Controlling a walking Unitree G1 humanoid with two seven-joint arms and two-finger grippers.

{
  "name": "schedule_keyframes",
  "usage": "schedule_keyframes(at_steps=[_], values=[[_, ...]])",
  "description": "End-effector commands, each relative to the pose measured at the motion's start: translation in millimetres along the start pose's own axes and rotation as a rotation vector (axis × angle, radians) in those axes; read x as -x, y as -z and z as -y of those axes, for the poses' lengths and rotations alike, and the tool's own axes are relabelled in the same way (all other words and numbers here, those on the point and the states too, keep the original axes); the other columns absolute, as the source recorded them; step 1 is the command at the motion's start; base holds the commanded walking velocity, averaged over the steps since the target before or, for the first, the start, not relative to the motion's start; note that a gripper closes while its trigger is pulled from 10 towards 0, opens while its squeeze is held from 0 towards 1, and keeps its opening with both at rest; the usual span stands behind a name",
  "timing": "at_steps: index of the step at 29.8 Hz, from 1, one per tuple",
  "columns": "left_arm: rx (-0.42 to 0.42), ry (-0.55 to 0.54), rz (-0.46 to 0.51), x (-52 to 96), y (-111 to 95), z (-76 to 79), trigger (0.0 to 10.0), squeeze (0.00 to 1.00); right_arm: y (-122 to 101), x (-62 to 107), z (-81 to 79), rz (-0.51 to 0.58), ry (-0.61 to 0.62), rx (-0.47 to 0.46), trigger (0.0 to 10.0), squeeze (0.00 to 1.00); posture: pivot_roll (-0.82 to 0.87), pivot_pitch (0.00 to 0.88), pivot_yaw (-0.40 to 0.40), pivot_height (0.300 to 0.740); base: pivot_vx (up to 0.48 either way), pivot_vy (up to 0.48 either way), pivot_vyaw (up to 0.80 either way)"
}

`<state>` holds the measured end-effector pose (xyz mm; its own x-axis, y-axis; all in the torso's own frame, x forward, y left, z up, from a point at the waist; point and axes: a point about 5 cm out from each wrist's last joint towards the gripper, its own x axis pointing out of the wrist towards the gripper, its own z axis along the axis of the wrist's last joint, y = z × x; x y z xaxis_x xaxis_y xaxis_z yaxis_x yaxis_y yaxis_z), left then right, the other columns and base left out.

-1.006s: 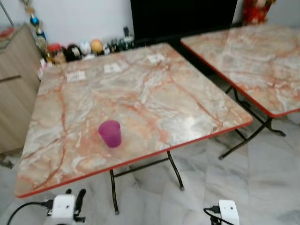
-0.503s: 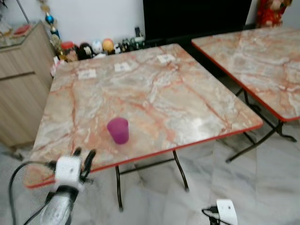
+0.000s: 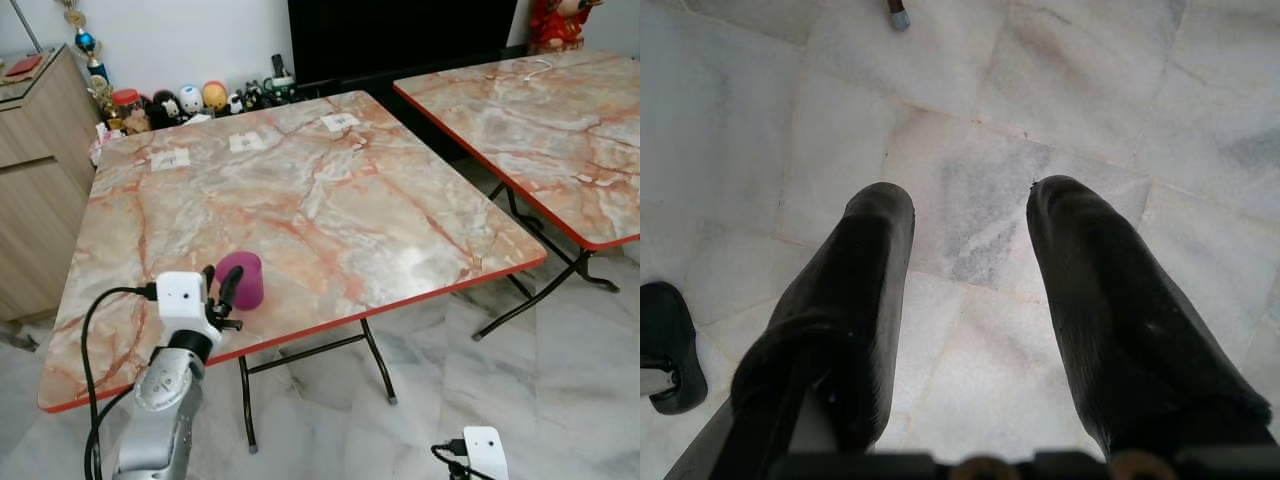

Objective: Setting the table

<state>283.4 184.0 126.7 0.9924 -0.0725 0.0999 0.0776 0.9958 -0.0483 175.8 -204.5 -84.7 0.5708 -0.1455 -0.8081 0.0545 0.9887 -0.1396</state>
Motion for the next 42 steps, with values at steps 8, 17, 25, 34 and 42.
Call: schedule_keyframes(at_steps=[8,17,25,34,42], values=[[0.014,0.004,0.002,-5.6,-7.0,-1.6,10.0,0.00,-2.4,-0.5,-2.3,0.005,-0.010,-0.001,10.0,0.00,-0.03,0.000,0.040,0.740,0.160,0.000,0.00],[0.017,0.041,0.019,-11.7,-13.5,7.8,10.0,0.00,-3.4,-0.8,-2.4,0.004,-0.013,0.012,10.0,0.00,-0.02,0.000,0.039,0.740,0.000,0.000,0.00],[-0.042,0.083,-0.036,-19.1,-15.0,14.1,10.0,0.00,-3.8,-0.8,-2.6,0.005,-0.018,0.025,10.0,0.00,-0.02,0.000,0.038,0.740,0.000,0.000,0.00],[-0.070,0.139,-0.043,-27.9,-18.1,27.9,10.0,0.00,-4.3,-0.9,-2.6,0.005,-0.019,0.032,10.0,0.00,-0.04,0.000,0.041,0.740,0.000,0.000,0.00],[-0.112,0.137,-0.036,-22.4,-11.9,29.1,10.0,0.00,-4.3,-0.9,-1.9,0.006,-0.016,0.038,10.0,0.00,-0.03,0.000,0.037,0.740,0.000,0.000,0.00]])
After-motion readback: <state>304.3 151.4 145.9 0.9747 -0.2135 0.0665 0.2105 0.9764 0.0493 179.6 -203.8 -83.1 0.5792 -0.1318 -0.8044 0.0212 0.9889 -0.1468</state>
